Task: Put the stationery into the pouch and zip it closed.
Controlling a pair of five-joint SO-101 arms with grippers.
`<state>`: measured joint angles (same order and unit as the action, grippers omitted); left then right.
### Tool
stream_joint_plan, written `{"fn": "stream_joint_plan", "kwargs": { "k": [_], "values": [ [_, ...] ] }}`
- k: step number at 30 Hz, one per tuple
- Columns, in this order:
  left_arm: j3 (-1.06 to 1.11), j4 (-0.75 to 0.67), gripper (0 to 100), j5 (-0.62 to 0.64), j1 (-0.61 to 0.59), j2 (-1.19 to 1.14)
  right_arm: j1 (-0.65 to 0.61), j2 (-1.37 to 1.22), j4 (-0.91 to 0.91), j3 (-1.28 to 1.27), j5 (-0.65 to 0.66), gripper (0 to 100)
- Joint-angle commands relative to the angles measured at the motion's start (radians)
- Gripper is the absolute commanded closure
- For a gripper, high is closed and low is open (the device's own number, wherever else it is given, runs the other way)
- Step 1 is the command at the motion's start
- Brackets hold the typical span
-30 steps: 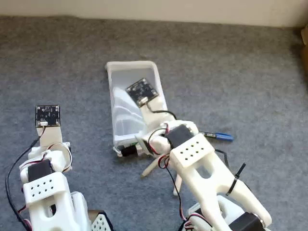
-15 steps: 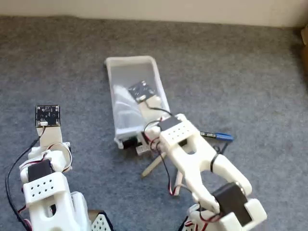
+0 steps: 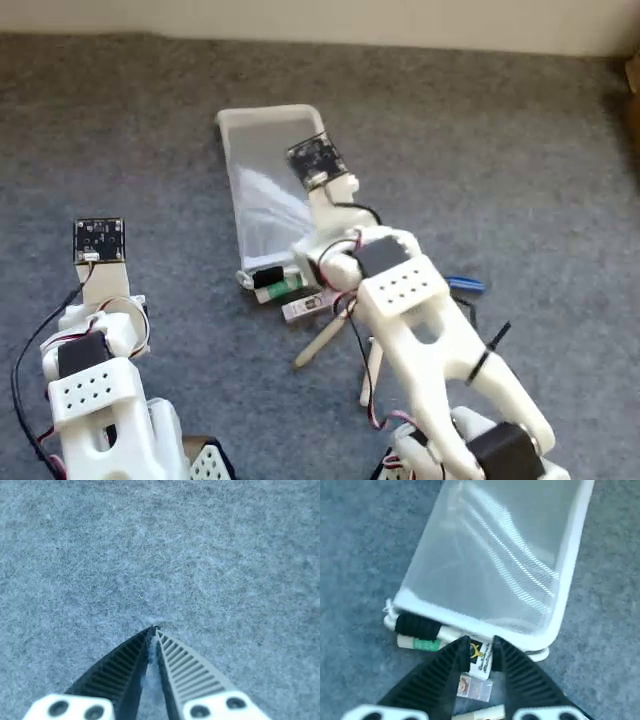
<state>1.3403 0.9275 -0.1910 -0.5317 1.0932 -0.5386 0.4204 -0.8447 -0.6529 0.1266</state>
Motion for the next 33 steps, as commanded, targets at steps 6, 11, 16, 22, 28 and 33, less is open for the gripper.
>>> {"fn": "stream_joint_plan", "kwargs": {
  "k": [6,11,16,22,28,33],
  "values": [
    [-0.004,-0.017,99,0.011,-0.002,0.019,-0.211,0.068,-0.088,0.008,0.318,79.3],
    [-0.004,-0.017,99,0.011,-0.002,0.018,-0.265,0.039,-0.091,0.012,0.328,79.3],
    [-0.004,-0.017,99,0.011,-0.002,0.016,-0.286,-0.125,-0.093,0.116,0.33,79.3],
    [-0.004,-0.017,99,0.011,-0.002,0.016,-0.28,-0.306,-0.088,0.263,0.33,79.3],
    [-0.004,-0.017,99,0.011,-0.002,0.015,-0.262,-0.463,-0.088,0.367,0.33,79.3],
    [-0.004,-0.017,99,0.011,-0.002,0.015,-0.228,-0.578,-0.087,0.417,0.33,79.3]
  ]
}}
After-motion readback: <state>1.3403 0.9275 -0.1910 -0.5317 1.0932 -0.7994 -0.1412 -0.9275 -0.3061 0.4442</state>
